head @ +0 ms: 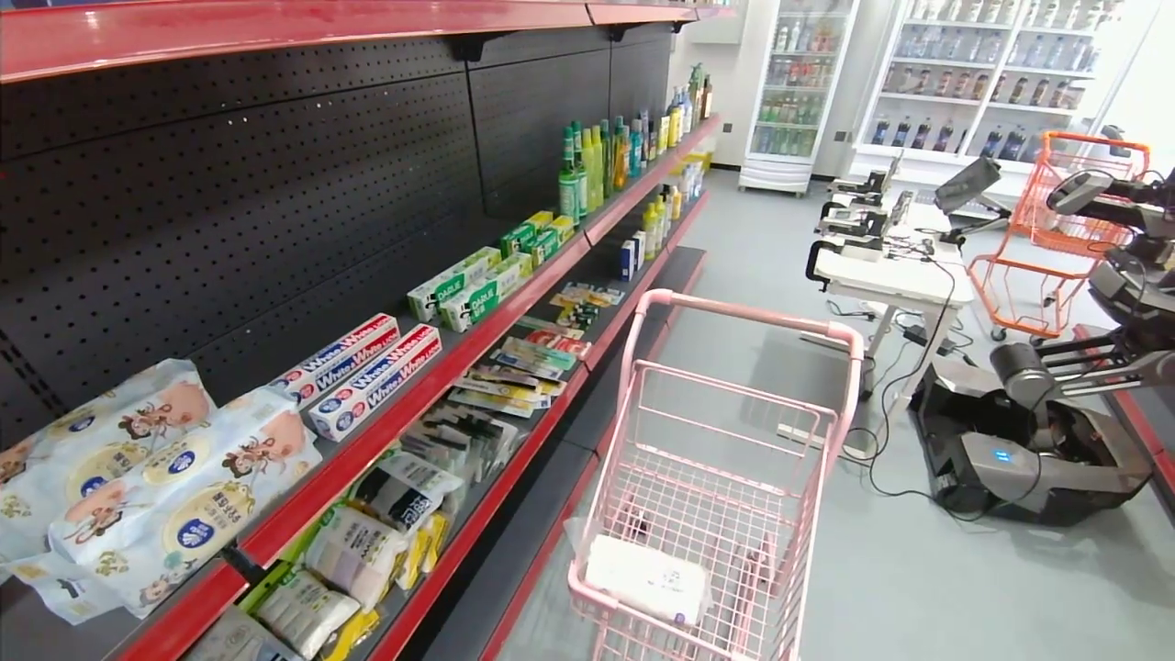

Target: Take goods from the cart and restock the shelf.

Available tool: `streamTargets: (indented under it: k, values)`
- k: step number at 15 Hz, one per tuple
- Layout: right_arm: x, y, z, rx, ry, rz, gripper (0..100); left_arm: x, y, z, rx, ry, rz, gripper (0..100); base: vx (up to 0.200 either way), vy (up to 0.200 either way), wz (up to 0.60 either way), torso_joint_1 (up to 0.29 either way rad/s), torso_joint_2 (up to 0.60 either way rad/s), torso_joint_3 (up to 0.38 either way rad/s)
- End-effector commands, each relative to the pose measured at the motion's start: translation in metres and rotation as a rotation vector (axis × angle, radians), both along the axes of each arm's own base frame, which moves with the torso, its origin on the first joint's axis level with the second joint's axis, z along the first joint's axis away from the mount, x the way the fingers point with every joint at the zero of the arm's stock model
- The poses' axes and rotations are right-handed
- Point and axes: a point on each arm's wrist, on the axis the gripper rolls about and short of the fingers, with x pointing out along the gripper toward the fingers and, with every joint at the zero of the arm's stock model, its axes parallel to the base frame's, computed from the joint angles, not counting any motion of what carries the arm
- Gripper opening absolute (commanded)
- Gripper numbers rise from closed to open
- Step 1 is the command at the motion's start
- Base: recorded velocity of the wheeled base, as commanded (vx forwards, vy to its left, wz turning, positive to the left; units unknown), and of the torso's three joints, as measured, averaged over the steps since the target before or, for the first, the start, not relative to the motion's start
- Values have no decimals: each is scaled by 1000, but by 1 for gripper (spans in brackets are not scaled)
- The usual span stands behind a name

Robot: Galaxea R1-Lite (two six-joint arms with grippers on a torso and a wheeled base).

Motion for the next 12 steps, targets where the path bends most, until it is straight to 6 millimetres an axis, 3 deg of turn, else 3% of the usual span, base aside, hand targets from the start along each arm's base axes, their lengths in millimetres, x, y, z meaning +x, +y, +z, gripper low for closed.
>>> streamTargets:
  k: [1,3,4,5,6,7,9,10,11,12]
  values:
    - [0,0,0,-1,4,1,100,0,0,0,0,1,1,100,0,0,0,0,0,0]
    - [1,0,1,-9,13,-14,100,0,0,0,0,1,1,100,0,0,0,0,0,0]
    - [-1,0,30,-35,-22,41,100,0,0,0,0,1,2,100,0,0,0,0,0,0]
    - [16,1,76,-16,36,72,100,0,0,0,-2,1,2,100,0,0,0,0,0,0]
    - [57,2,142,105,52,49,100,0,0,0,-2,1,2,100,0,0,0,0,0,0]
    - [88,4,168,100,79,97,100,0,0,0,-2,1,2,100,0,0,0,0,0,0]
    - [146,18,166,-18,235,248,100,0,0,0,-2,1,2,100,0,0,0,0,0,0]
    - [160,22,162,-32,277,265,100,0,0,0,-2,1,2,100,0,0,0,0,0,0]
    - [196,36,139,-44,430,318,100,0,0,0,-2,1,1,100,0,0,0,0,0,0]
    - [207,46,126,-57,502,355,100,0,0,0,-2,1,2,100,0,0,0,0,0,0]
